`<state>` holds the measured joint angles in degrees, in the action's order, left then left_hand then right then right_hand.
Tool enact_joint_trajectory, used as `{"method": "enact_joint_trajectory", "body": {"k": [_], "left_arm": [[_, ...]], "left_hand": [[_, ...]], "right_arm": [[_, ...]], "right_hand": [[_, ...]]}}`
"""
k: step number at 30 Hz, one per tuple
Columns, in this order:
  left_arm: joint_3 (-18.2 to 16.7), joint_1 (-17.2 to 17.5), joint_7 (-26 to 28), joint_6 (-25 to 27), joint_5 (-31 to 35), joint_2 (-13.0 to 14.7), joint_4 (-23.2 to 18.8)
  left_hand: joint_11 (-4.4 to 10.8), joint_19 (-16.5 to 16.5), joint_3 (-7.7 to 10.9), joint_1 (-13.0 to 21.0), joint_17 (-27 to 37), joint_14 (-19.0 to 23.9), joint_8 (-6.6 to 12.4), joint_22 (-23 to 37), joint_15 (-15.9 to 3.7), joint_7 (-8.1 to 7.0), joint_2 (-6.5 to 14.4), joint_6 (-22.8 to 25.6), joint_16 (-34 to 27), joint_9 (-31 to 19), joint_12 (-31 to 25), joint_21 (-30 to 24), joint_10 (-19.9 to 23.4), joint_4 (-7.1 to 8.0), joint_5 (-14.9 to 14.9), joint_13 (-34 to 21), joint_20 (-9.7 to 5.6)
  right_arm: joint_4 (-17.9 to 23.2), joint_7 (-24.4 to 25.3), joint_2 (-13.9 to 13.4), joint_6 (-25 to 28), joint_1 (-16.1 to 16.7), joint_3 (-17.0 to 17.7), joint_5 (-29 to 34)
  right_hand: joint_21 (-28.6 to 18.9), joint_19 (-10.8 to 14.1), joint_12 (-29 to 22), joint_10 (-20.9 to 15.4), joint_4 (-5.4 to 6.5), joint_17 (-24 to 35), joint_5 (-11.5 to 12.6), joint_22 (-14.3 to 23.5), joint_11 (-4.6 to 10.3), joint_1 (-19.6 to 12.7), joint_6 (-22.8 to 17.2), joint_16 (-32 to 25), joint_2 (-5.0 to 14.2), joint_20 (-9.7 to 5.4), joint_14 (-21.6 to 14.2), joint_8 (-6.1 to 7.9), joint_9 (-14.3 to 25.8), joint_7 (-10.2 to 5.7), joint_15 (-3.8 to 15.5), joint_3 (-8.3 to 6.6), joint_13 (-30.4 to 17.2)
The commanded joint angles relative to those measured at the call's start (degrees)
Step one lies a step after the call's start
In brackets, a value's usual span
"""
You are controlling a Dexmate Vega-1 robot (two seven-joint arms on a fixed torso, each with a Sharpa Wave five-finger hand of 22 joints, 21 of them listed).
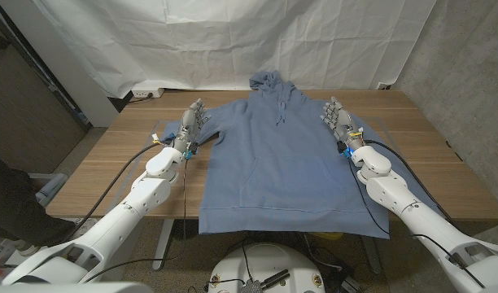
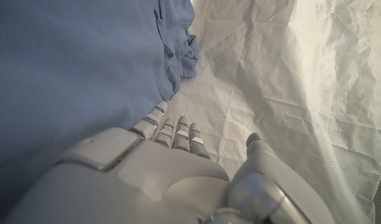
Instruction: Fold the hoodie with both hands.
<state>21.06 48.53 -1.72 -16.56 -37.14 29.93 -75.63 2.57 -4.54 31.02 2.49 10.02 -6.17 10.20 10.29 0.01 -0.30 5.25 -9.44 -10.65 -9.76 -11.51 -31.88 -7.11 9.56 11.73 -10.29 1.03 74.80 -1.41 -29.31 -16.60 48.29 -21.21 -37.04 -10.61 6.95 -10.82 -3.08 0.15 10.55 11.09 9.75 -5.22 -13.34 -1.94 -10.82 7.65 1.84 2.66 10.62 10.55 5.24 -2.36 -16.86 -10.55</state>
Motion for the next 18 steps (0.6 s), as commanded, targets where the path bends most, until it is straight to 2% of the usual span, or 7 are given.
{"method": "enact_joint_trajectory", "body": {"k": [1,13,18], "left_arm": [[-0.34,1.01,0.25,-0.01,0.23,0.89,-1.63],[0.4,0.86,1.14,1.34,2.76,2.81,-3.27],[1.38,-0.01,1.11,1.53,5.4,4.03,-3.58]], "left_hand": [[-0.1,-0.46,0.45,0.33,0.13,-0.38,0.41,0.22,0.0,-0.13,3.77,-0.4,-0.29,-0.16,-0.4,-0.3,-0.47,-0.09,0.36,-0.21,0.02],[-0.2,-0.38,0.56,0.32,0.11,-0.18,0.42,0.21,0.01,-0.21,3.77,-0.17,-0.28,-0.16,-0.43,-0.16,-0.15,-0.14,0.39,-0.21,0.02],[-0.25,-0.2,0.72,0.36,0.08,0.51,0.92,0.2,0.11,-0.48,3.8,1.47,-0.42,-0.19,-0.75,-0.03,0.98,-0.21,0.42,-0.21,0.03]], "right_arm": [[0.92,0.86,-0.36,0.76,0.29,-0.26,0.59],[2.96,3.6,-1.57,2.74,0.41,-0.9,3.01],[4.08,5.38,-2.07,3.18,0.46,-1.1,4.65]], "right_hand": [[-0.3,0.4,-0.25,0.04,-0.01,0.06,0.39,0.06,-0.25,-0.47,0.01,-0.24,-0.05,0.02,0.63,0.31,0.09,0.36,0.02,-0.45,-0.19],[-0.3,0.4,-0.28,-0.04,-0.22,-0.04,0.41,0.06,-0.29,-0.75,0.02,-0.19,0.08,0.02,0.66,0.31,0.08,0.39,0.02,-0.69,-0.19],[-0.32,0.44,-0.29,-0.07,-0.35,-0.08,0.41,0.06,-0.38,-0.92,-0.04,-0.19,0.13,0.03,0.6,0.33,0.08,0.36,-0.01,-0.81,-0.19]]}}
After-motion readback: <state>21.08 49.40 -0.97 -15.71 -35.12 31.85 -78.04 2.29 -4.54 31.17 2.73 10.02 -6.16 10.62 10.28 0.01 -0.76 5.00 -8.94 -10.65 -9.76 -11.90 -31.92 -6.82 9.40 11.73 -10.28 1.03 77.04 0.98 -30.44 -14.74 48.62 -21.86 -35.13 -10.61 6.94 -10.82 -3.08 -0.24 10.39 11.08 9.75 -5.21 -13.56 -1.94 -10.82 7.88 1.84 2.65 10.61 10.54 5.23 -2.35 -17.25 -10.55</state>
